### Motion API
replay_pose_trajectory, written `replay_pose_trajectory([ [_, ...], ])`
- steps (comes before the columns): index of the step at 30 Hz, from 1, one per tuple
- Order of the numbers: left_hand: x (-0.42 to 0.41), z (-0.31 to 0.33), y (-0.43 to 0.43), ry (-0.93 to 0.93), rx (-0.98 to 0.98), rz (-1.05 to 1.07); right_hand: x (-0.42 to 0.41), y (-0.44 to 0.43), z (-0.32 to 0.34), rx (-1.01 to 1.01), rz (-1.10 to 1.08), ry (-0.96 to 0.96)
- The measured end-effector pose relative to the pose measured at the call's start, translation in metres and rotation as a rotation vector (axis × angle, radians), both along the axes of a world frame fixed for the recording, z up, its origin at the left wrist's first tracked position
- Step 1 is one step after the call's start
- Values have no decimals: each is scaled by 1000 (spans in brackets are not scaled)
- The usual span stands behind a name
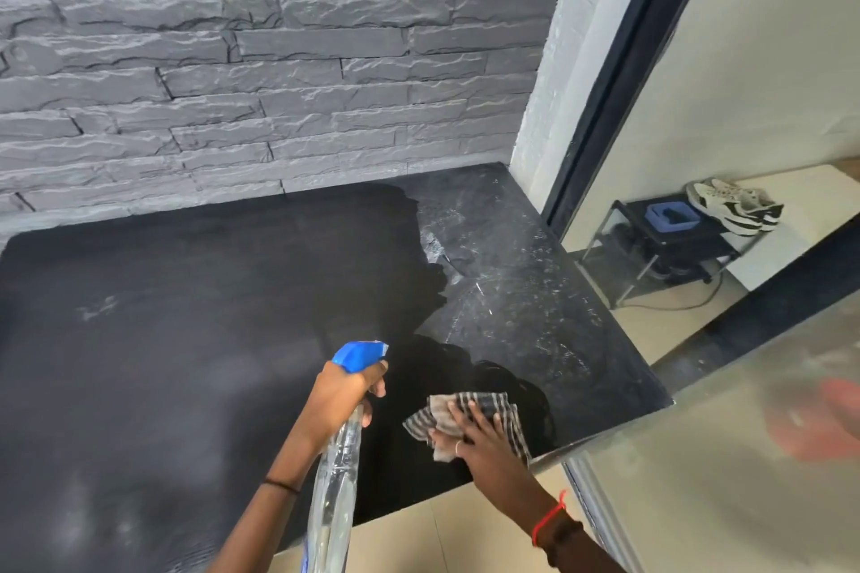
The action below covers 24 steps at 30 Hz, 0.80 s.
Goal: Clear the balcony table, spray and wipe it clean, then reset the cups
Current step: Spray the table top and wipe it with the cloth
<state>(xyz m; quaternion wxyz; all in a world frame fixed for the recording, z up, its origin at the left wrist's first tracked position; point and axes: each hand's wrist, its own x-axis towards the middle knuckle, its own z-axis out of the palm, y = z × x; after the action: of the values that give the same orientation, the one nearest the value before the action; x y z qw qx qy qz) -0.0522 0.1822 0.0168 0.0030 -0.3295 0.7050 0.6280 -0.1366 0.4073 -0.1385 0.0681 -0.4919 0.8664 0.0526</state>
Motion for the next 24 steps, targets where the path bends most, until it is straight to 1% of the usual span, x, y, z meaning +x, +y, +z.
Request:
replay_pose_trajectory([
  [2, -9, 0, 9, 0, 5, -30, 1, 24, -8, -27, -25, 60],
  [3, -14, -1, 13, 2, 10, -42, -3, 36, -9, -33, -58, 43],
  [6, -28, -5, 28, -4, 22, -84, -31, 72, -1, -109, -234, 51],
  [7, -35, -6, 34, -12, 20, -104, -44, 88, -3, -140, -287, 35],
  [9, -46, -7, 47, -32, 14, -133, -64, 109, -3, -135, -367, -71],
  [12, -67, -7, 69, -66, -23, -196, -76, 124, 2, -103, -446, -104],
  [17, -99, -8, 109, -92, -38, -275, -77, 124, 4, -172, -440, -88],
  [21, -127, -6, 138, -102, -46, -324, -74, 125, 3, -267, -413, 2],
  [24, -142, -7, 153, -147, -85, -352, -75, 127, -4, -250, -427, 45],
])
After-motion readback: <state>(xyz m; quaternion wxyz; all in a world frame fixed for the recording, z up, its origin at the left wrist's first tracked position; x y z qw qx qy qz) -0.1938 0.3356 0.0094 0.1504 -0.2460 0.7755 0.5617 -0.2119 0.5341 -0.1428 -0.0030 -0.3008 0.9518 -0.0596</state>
